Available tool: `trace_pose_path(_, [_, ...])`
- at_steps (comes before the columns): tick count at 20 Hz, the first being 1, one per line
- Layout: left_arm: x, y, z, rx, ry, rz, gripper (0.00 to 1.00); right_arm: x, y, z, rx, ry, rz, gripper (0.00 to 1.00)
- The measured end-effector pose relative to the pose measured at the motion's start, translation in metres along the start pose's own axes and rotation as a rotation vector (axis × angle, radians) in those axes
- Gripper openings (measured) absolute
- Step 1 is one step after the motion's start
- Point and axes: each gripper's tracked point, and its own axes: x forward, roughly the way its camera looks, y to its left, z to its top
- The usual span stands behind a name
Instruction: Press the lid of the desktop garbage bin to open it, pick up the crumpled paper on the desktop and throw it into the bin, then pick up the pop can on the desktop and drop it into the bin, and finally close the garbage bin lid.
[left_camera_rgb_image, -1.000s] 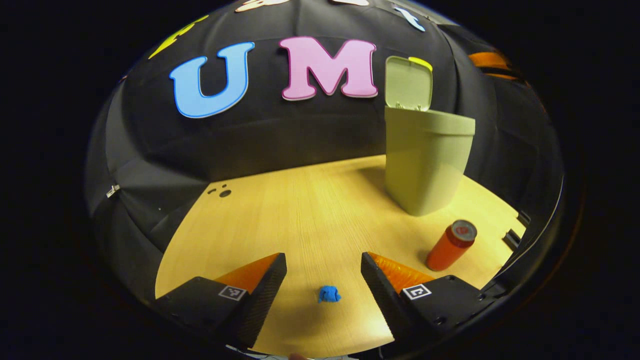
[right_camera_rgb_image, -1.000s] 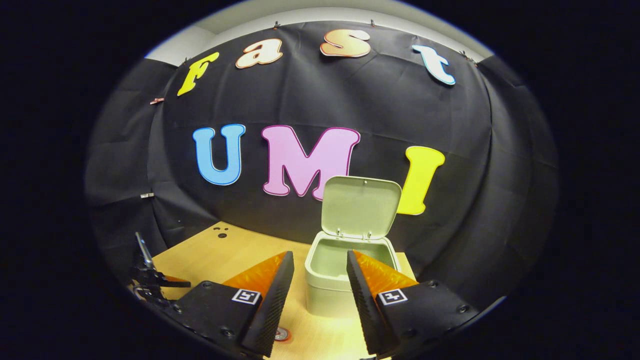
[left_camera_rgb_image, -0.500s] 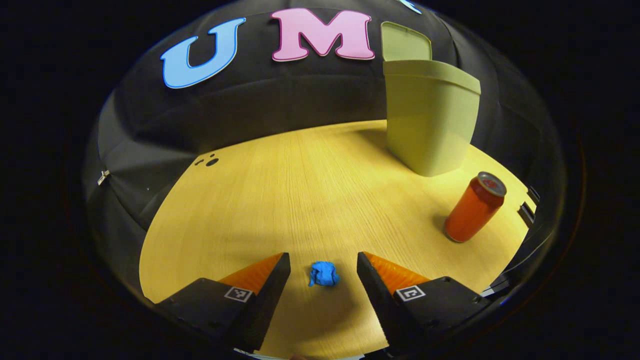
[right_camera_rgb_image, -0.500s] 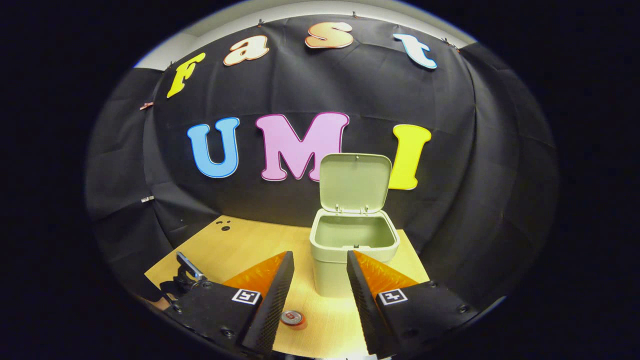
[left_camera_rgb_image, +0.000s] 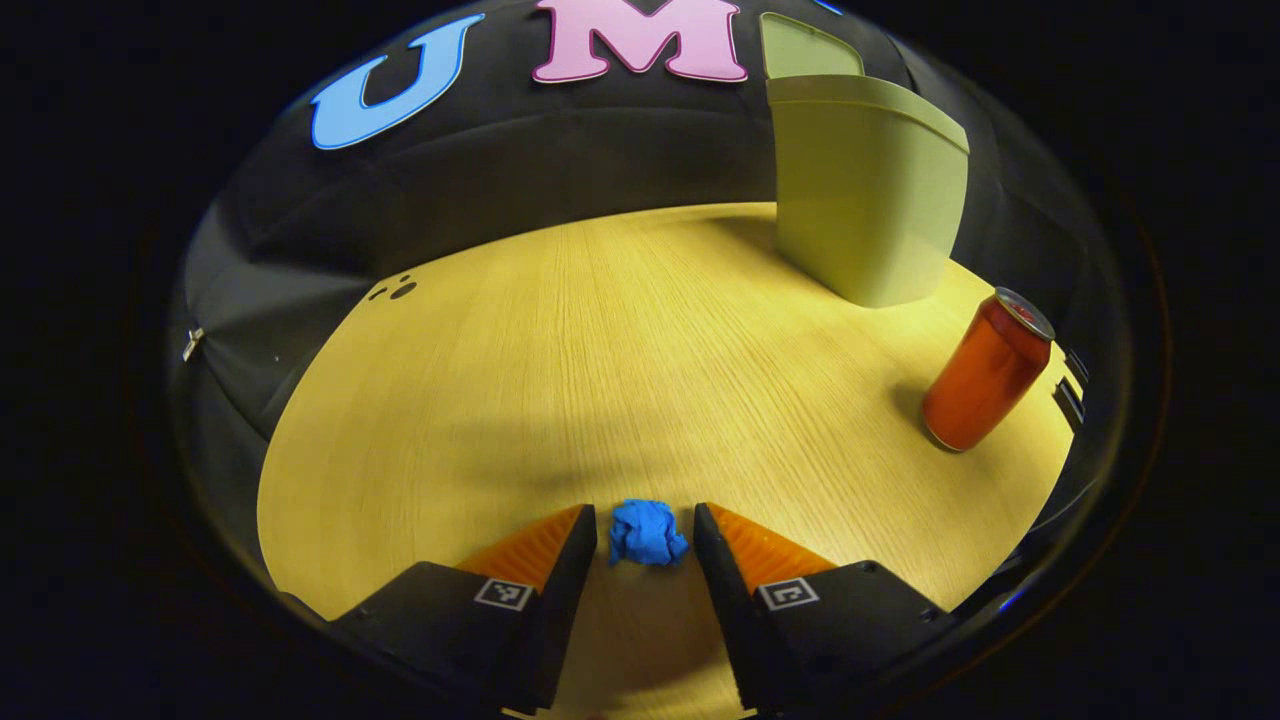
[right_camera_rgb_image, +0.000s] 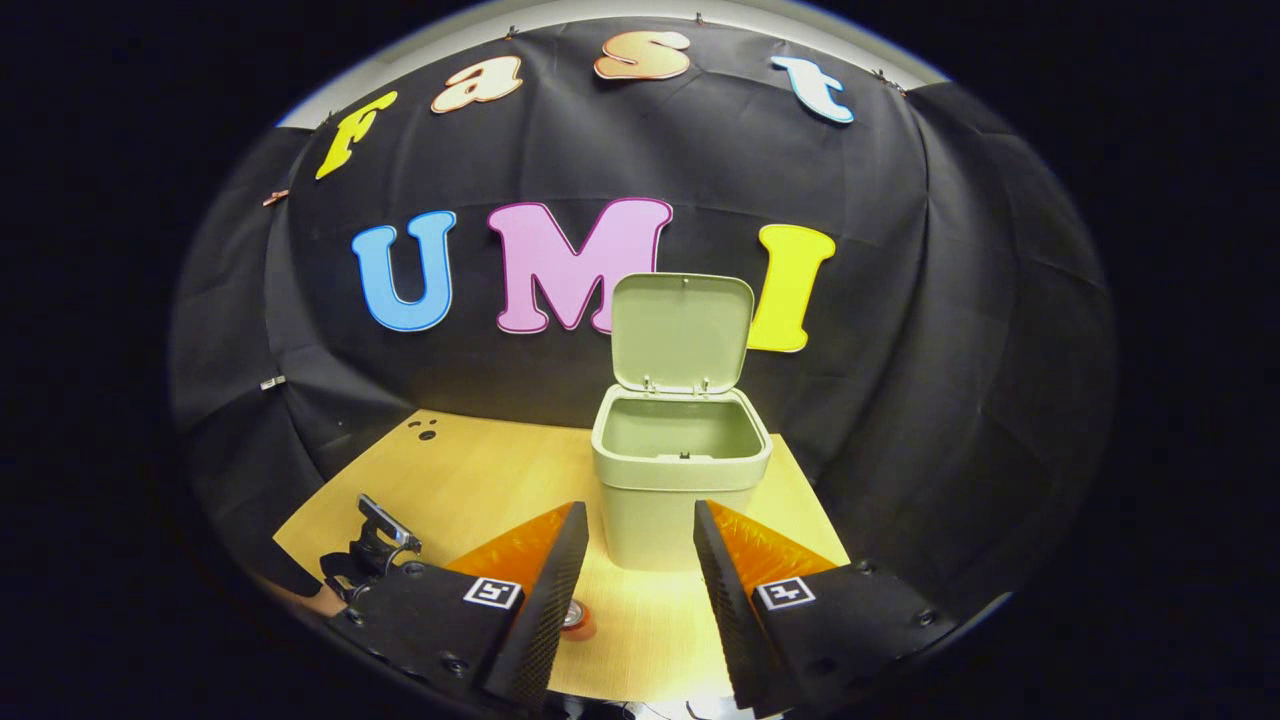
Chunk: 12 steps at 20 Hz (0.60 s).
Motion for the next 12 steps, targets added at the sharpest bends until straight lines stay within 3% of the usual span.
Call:
trace_pose_path(1, [0.002, -0.001, 0.0, -0.004, 0.006, -0.009, 0.68, 0.0, -0.001, -0.002, 0.0, 0.004, -0.001, 0.7])
trace_pose_path(4, [0.002, 0.001, 0.0, 0.003, 0.005, 0.005, 0.45, 0.0, -0.002, -0.007, 0.003, 0.014, 0.001, 0.7])
trace_pose_path(6, [-0.003, -0.001, 0.007, -0.013, -0.002, -0.012, 0.4, 0.002, -0.003, -0.011, 0.002, 0.019, 0.004, 0.7])
trace_pose_path(11, [-0.034, 0.001, 0.069, -0.043, -0.124, -0.037, 0.42, 0.007, -0.003, -0.018, -0.018, 0.028, 0.022, 0.7])
trace_pose_path(12, [-0.042, -0.002, 0.087, -0.049, -0.158, -0.053, 0.38, 0.009, -0.002, -0.02, -0.016, 0.029, 0.029, 0.7])
